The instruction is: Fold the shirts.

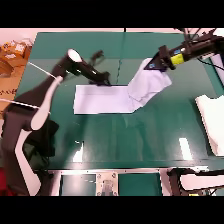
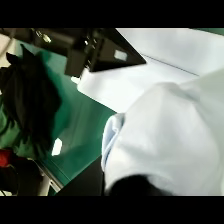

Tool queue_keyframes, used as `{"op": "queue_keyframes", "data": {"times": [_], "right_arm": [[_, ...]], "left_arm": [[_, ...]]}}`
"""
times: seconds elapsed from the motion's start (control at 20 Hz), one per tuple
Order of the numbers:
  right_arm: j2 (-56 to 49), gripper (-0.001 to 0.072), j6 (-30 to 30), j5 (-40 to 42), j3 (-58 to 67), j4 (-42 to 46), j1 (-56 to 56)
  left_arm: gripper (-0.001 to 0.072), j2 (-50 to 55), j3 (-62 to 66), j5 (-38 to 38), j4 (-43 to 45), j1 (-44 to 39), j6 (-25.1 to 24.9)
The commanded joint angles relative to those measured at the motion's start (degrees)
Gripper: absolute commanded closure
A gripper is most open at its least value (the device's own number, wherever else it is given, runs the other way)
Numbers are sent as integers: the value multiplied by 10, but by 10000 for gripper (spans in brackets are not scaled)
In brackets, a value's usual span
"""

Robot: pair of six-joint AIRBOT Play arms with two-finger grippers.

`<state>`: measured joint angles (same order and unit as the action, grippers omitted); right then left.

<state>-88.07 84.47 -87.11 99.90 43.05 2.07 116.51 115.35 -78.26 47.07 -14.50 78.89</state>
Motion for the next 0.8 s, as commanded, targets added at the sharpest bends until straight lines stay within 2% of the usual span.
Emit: {"op": "queue_keyframes", "data": {"times": [0.0,0.2,0.35,0.4,0.45,0.5,0.6,0.65,0.7,0.75], "right_arm": [[-24,694,7,104,-7,-4,85],[-120,693,6,274,-15,-22,238],[-212,676,-10,471,-15,-135,348],[-235,496,-9,526,-15,-170,373],[-247,305,-9,541,-15,-193,381],[-249,274,-9,535,-15,-194,379],[-243,277,-9,482,-14,-191,346],[-240,323,-9,441,-14,-192,319],[-239,506,-9,399,-14,-193,290],[-239,612,-9,352,-15,-190,260]], "left_arm": [[682,-8,62,-115,67,87,23],[682,-29,55,-118,67,161,23],[683,-36,55,-119,67,195,23],[683,-36,54,-121,67,202,23],[682,-36,54,-125,68,209,23],[683,-36,54,-127,68,214,23],[682,-36,54,-127,68,217,22],[682,-36,54,-126,68,217,22],[682,-36,54,-123,68,217,22],[683,-36,54,-122,68,217,22]]}}
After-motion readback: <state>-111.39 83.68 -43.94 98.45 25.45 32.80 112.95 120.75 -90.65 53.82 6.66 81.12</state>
